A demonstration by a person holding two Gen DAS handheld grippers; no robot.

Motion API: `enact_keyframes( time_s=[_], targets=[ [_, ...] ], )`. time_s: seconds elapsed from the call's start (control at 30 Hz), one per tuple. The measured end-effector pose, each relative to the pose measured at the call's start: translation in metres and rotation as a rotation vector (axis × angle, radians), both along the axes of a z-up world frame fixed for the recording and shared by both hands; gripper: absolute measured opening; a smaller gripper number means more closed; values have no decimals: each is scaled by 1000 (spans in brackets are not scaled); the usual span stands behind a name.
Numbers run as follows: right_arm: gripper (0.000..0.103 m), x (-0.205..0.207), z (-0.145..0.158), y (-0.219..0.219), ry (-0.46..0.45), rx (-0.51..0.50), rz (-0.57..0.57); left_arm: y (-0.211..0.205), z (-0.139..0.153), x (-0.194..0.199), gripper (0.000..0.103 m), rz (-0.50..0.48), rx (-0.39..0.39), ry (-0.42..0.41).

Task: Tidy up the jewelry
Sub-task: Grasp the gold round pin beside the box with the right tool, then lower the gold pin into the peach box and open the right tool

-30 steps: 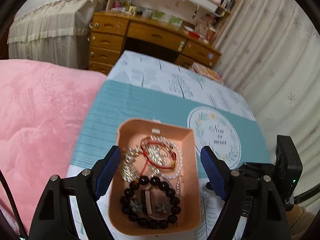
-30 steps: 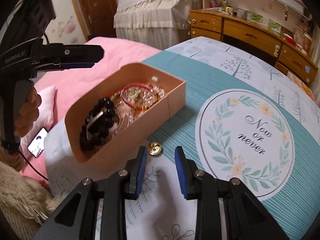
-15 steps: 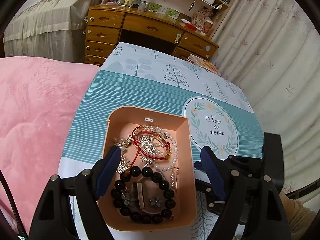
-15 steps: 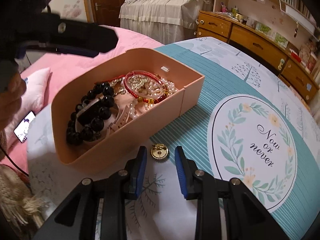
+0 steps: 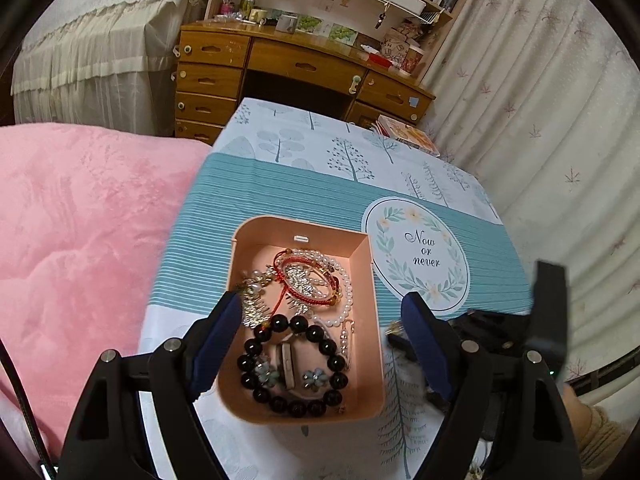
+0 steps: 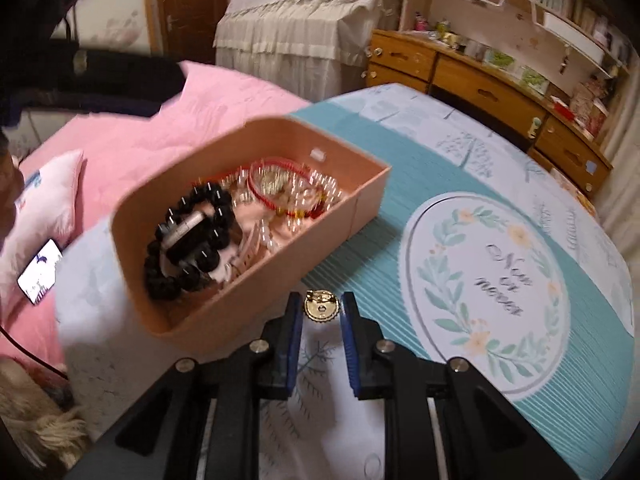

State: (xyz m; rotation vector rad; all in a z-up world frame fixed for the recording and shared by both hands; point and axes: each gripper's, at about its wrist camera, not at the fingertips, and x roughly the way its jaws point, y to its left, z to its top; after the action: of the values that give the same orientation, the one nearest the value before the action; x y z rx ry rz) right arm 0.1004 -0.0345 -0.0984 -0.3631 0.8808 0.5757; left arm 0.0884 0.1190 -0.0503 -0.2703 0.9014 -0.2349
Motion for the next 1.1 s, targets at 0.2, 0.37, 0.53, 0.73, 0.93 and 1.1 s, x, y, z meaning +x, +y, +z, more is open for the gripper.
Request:
enact_keyframes(
  time_s=[0.2, 0.37, 0.53, 0.73, 0.93, 1.1],
  targets=[
    [19, -9, 65, -6, -14, 80, -73, 3, 29, -12, 80, 2, 90, -36],
    [19, -8, 120, -5, 7, 205, -105, 7, 53, -18, 80, 22, 135, -68],
    [19, 12, 142, 8, 66, 284, -121, 10, 64, -15, 81, 30, 144, -64],
    [19, 59, 111, 38, 229, 320, -138, 10, 58, -3, 81, 21, 158, -27],
    [20, 93, 67, 69, 324, 270, -164, 10, 27, 19, 81, 6, 149, 60],
    [20, 112, 47, 84, 361, 258, -186, 14, 5, 33, 81, 9, 102, 129]
  ],
)
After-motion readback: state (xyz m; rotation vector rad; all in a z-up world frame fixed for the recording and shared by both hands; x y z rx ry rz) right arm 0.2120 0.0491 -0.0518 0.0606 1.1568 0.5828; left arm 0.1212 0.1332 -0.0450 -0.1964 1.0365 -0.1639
